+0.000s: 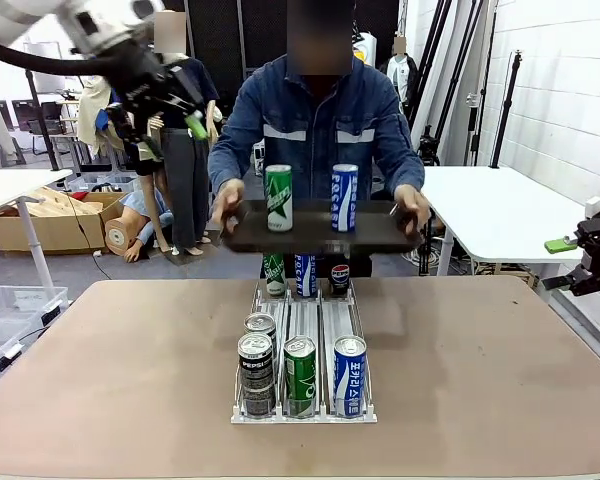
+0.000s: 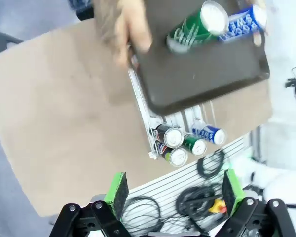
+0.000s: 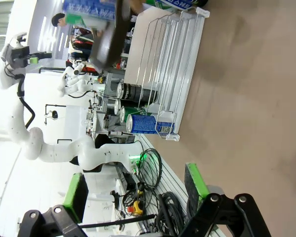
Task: Retrieve and hand over the desired beverage to the person.
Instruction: Place the picked can on the Handle tray extended by the person.
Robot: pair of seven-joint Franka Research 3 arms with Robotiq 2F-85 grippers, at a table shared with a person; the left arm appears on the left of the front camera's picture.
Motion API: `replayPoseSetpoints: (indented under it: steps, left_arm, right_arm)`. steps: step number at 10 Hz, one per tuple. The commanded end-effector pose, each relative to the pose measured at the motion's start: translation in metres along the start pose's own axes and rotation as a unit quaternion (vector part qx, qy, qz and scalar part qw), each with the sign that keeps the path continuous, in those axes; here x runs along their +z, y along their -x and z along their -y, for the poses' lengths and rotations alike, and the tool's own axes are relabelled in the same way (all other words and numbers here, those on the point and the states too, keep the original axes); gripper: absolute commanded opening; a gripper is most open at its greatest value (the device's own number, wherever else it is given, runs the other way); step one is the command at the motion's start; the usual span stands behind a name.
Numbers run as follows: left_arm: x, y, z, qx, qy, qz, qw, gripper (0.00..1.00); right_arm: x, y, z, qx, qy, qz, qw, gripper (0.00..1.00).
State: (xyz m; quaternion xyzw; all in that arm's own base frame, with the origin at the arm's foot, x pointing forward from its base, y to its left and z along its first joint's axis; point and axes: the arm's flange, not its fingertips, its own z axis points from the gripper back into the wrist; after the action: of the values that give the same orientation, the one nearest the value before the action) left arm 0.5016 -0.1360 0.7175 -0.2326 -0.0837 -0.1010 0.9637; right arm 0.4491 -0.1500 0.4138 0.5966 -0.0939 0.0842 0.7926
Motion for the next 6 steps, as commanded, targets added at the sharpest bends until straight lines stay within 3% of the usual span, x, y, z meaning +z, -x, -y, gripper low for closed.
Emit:
replayPoseSetpoints:
  steps: [1,4,6]
  left_arm:
    - [0.018,0.036,-0.053,0.03,0.078,0.018,0.996,1.0]
    - [0.026,0.062,-0.144,0.023,0.171,0.063,0.983,1.0]
    - [0.009,0.083,-0.201,-0.009,0.261,0.065,0.963,1.0]
  right_arm:
    - [-0.001,-0.001,0.0,-0.002,0.002,0.001,1.0,1.0]
    - [-0.001,-0.001,0.0,-0.002,0.002,0.001,1.0,1.0]
    - [-0.001,-0.001,0.0,-0.002,0.002,0.001,1.0,1.0]
